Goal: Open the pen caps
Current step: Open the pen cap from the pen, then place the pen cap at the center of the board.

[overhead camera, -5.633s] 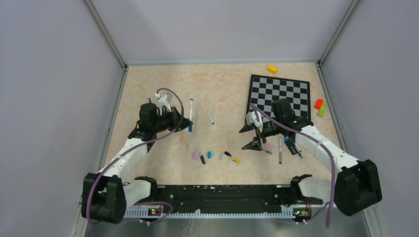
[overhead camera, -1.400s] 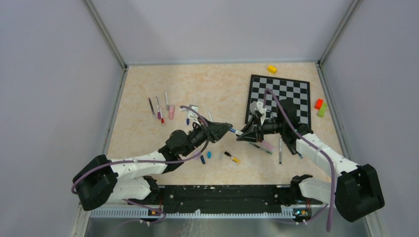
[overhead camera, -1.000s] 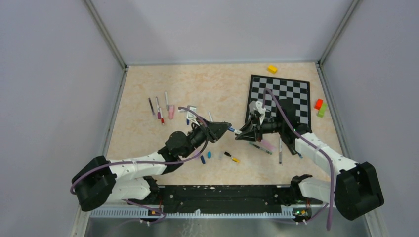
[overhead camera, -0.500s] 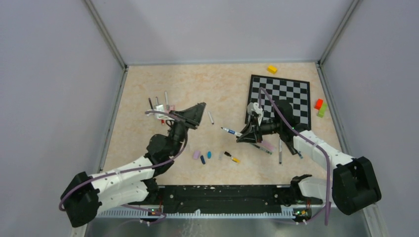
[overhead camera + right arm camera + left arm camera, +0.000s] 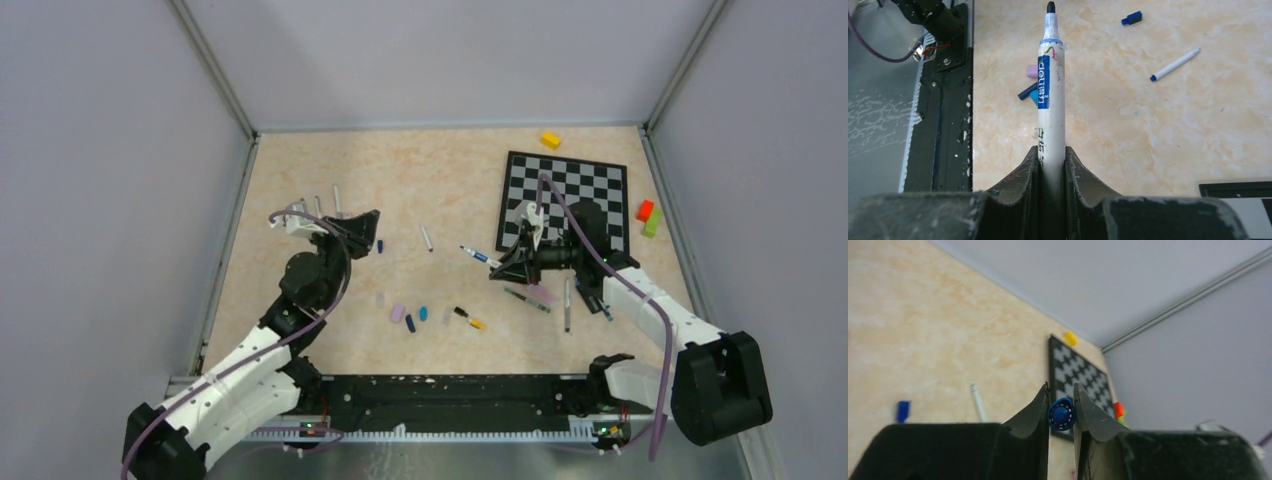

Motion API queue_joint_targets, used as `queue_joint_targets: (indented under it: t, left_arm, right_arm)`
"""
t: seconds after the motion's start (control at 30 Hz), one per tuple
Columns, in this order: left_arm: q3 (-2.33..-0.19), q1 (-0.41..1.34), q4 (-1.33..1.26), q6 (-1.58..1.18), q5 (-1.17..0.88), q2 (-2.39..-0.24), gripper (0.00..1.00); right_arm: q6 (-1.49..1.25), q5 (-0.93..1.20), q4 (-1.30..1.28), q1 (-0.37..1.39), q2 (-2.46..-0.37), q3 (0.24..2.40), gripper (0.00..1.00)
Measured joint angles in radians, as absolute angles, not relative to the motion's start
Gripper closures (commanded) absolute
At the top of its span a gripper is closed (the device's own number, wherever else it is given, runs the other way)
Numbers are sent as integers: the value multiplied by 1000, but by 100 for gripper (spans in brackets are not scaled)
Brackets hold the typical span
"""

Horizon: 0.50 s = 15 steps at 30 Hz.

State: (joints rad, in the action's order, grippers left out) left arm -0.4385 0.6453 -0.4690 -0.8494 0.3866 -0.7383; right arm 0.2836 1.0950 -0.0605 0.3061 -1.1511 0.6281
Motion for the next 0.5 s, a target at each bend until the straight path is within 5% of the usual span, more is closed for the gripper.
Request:
queue_joint_targets:
  t: [0.2, 0.5]
  left_arm:
    - [-512, 481, -128, -769, 152, -831, 100]
    - [-891, 447, 228, -646, 90, -1411, 100]
  right_arm:
    - [284, 1066, -58, 283, -1129, 628, 100]
    - [285, 1055, -57, 278, -1129, 628, 100]
